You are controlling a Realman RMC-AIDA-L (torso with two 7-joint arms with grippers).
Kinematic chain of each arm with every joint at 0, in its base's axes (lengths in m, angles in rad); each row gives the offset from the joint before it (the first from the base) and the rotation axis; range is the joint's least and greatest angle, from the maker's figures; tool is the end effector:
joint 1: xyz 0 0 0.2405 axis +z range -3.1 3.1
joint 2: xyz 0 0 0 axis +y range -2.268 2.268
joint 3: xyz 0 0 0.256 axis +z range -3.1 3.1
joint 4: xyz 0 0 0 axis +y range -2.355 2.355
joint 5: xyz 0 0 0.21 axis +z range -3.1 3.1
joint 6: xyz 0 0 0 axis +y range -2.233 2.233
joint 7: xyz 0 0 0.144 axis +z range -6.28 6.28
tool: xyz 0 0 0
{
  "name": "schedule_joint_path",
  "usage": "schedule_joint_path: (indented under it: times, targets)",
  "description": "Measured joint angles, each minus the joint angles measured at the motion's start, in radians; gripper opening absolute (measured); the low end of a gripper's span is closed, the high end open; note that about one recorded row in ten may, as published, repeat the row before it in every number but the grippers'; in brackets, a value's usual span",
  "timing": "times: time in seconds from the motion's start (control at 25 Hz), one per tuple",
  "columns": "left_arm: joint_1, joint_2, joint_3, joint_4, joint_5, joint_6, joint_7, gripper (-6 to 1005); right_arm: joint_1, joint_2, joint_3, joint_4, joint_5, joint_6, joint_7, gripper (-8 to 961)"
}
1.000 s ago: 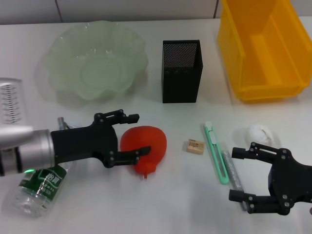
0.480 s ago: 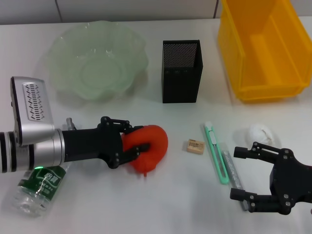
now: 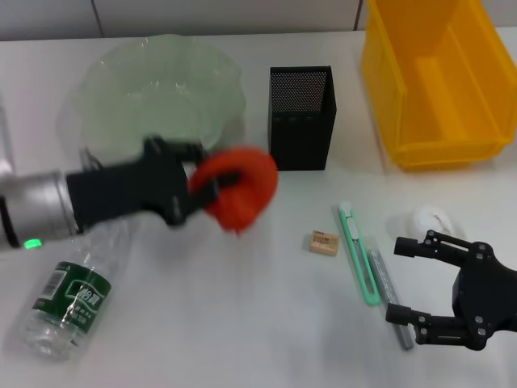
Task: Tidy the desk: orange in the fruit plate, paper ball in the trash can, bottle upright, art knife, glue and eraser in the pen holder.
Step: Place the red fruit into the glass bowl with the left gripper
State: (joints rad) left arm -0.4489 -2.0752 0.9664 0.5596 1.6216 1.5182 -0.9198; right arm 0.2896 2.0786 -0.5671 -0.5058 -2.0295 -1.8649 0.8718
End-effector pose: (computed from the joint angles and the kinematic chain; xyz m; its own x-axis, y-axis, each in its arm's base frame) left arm -0.2515 0.3116 -0.0233 0.8186 -0.0285 0.5737 0.1807 -0.9353 -0.3042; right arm 0.3084 0.2164 -0.0072 0.7578 -0.1351 -0.6384 -0.2902 -0.9460 -0.1442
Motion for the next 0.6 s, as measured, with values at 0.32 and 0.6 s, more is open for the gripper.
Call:
schedule_joint_path:
  times: [0.32, 0.6]
  targets:
    - [-0.061, -0.002, 0.011, -0.026, -0.329, -0.357, -0.004, 214, -0.002, 0.0, 0.022, 0.002, 0.0, 0.0, 0.0, 841]
    - [-0.142, -0.005, 0.019, -0.106, -0.339, -0.597, -0.002, 241, -0.002, 0.001, 0.032, 0.003, 0.001, 0.001, 0.045, 841]
